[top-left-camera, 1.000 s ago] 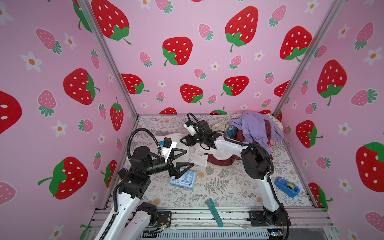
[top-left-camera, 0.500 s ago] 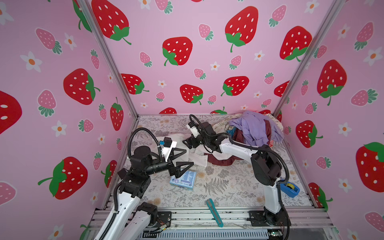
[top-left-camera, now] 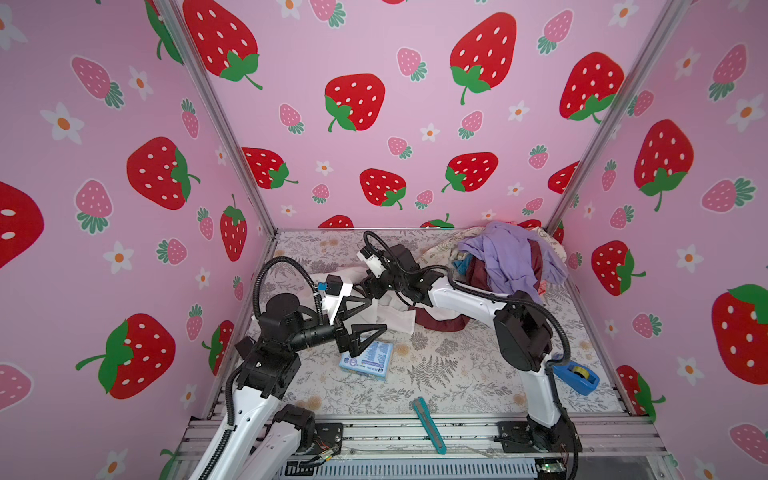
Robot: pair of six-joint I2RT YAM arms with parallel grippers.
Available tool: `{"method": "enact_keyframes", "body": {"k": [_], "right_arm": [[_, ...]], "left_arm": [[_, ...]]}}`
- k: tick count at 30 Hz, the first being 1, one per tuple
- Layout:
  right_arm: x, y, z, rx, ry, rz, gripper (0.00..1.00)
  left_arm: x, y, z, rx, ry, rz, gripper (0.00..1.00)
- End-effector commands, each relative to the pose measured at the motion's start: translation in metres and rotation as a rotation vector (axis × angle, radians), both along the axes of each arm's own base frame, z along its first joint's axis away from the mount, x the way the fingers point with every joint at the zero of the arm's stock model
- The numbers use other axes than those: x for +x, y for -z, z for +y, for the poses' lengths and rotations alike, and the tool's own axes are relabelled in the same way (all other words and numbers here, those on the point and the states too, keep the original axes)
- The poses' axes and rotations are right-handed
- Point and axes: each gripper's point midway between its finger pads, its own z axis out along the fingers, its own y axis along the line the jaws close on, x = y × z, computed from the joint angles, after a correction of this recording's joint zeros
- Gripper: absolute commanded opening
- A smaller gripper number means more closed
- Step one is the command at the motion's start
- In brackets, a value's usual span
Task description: Pick out a specific cloth from the pile
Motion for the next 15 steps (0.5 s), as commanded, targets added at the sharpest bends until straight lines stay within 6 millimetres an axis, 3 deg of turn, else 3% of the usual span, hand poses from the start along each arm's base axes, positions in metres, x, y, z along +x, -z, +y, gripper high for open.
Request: {"method": "enact_keyframes", "body": {"k": [1, 15], "right_arm": [[-0.005, 0.033, 0.006, -0.07, -0.035, 0.05, 0.79], [0.01, 0.102, 0.043, -0.104, -0.061, 0.208, 0.81]], "left_arm": [[-0.003, -0.002, 0.0, 0.002, 0.006, -0.027, 0.99], [0.002, 0.003, -0.001, 0.018, -0.004, -0.011, 0.99]]}}
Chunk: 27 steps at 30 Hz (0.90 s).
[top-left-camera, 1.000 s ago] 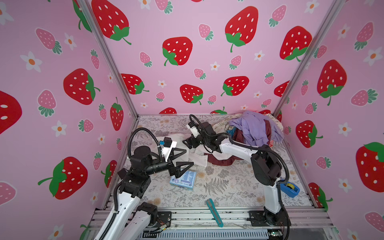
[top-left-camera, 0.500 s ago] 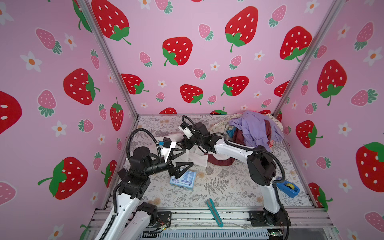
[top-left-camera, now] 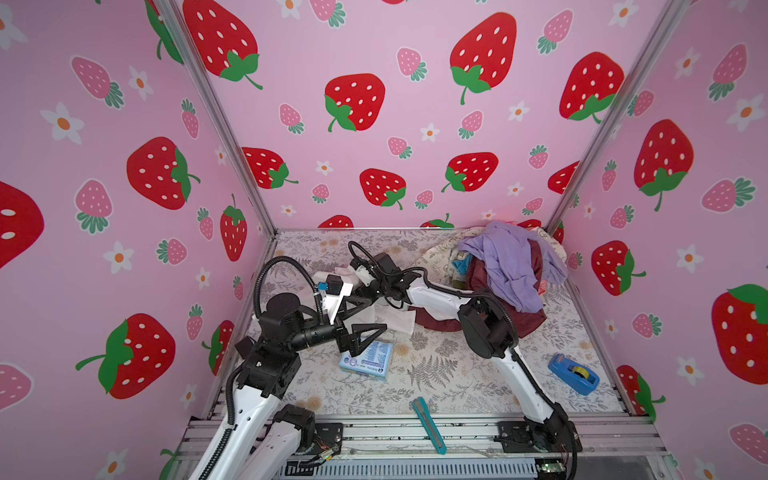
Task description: Pick out a specific cloth from the pile
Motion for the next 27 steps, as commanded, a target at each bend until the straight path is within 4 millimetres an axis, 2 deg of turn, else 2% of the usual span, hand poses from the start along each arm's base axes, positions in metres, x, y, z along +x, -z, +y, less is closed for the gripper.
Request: {"method": "enact_keyframes", "body": {"k": [1, 6, 11, 18, 27], "right_arm": [[-0.001, 0.016, 0.009, 0.009, -0.013, 0.066, 0.81], [0.02, 0.019, 0.023, 0.096, 0.027, 0.112, 0.8], [0.042, 0.008, 0.031, 0.218, 0.068, 0.151, 0.8], [0.063, -0.008, 0.046, 0.364, 0.109, 0.17, 0.79], [0.09, -0.046, 0.054, 0.539, 0.177, 0.119, 0.78]], "left_arm": [[0.0, 0.001, -0.001, 0.011, 0.003, -0.011, 0.99], [0.003, 0.004, -0.001, 0.018, -0.001, 0.002, 0.99], [0.005, 0.004, -0.001, 0.021, -0.004, 0.003, 0.99], [0.006, 0.006, -0.001, 0.022, -0.01, 0.009, 0.99], [0.009, 0.008, -0.001, 0.021, -0.018, 0.02, 0.99]]}}
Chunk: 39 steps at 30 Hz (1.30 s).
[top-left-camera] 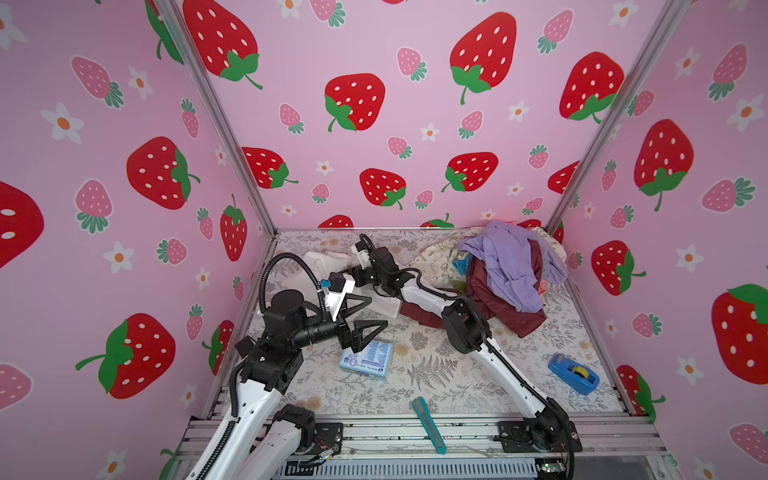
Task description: Pick out a specific cloth from the pile
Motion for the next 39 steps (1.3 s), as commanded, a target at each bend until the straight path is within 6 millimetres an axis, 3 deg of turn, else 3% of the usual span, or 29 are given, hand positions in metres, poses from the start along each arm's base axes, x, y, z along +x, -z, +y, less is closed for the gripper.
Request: {"method": "enact_keyframes", "body": {"k": [1, 8, 12, 16, 18, 22, 29, 33, 39], "right_arm": [[0.012, -0.041, 0.003, 0.112, 0.037, -0.044, 0.78], [-0.01, -0.086, -0.014, 0.061, -0.033, -0.137, 0.85], [-0.024, -0.12, -0.039, 0.036, -0.056, -0.152, 0.85], [-0.034, -0.134, -0.073, -0.091, -0.051, -0.166, 0.85], [-0.032, -0.131, -0.099, -0.242, 0.002, -0.193, 0.86], [-0.031, -0.105, -0.155, -0.486, 0.089, -0.189, 0.88], [-0.053, -0.041, -0.23, -0.761, 0.146, -0.119, 0.91], [-0.056, -0.011, -0.257, -0.882, 0.191, -0.102, 0.93], [-0.051, 0.011, -0.272, -0.966, 0.241, -0.104, 0.96]], "left_arm": [[-0.003, -0.001, -0.001, 0.001, 0.008, -0.004, 0.99], [-0.006, -0.008, 0.0, -0.013, 0.011, -0.017, 0.99], [-0.013, -0.016, 0.001, -0.027, 0.011, -0.039, 0.99], [-0.019, -0.022, 0.004, -0.036, 0.004, -0.058, 0.99], [-0.021, -0.023, 0.005, -0.038, -0.002, -0.062, 0.99], [-0.023, -0.024, 0.004, -0.04, -0.001, -0.066, 0.99], [-0.02, -0.021, 0.002, -0.036, 0.002, -0.046, 0.99], [-0.017, -0.018, 0.002, -0.033, 0.001, -0.035, 0.99], [-0.014, -0.017, 0.001, -0.031, 0.002, -0.026, 0.99]]}}
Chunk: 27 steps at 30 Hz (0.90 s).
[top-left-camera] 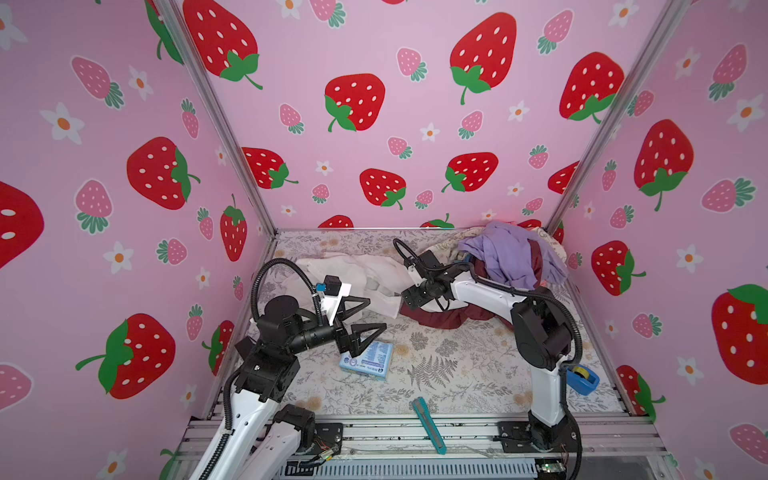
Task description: Pick out a specific cloth from the pile
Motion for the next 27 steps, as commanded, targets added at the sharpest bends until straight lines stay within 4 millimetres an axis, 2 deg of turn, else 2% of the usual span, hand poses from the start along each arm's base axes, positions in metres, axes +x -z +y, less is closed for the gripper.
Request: {"method": "enact_keyframes", "body": {"k": [1, 6, 8, 10, 12, 14, 23, 27], "right_arm": [[0.009, 0.008, -0.01, -0.074, 0.022, -0.043, 0.96], [0.013, 0.03, -0.012, -0.092, 0.033, -0.022, 0.94], [0.015, 0.037, -0.012, -0.089, 0.04, -0.003, 0.9], [0.017, 0.041, -0.011, -0.076, 0.046, 0.013, 0.81], [0.019, 0.038, -0.009, -0.055, 0.05, 0.012, 0.73], [0.02, 0.034, -0.008, -0.041, 0.05, 0.004, 0.71], [0.024, 0.015, -0.01, 0.01, 0.066, -0.019, 0.7], [0.023, 0.012, -0.008, 0.026, 0.064, -0.012, 0.59]], "left_arm": [[-0.002, -0.004, -0.001, -0.004, 0.007, 0.002, 0.99], [0.001, -0.003, -0.002, -0.002, 0.007, 0.012, 0.99], [0.002, -0.004, -0.002, -0.002, 0.007, 0.017, 0.99], [0.003, -0.005, -0.003, -0.002, 0.007, 0.017, 0.99], [0.003, -0.004, -0.003, -0.001, 0.009, 0.024, 0.99], [0.004, -0.004, -0.003, -0.001, 0.008, 0.026, 0.99], [0.004, -0.004, -0.003, -0.003, 0.007, 0.027, 0.99], [0.004, -0.005, -0.003, -0.006, 0.008, 0.027, 0.99]]}}
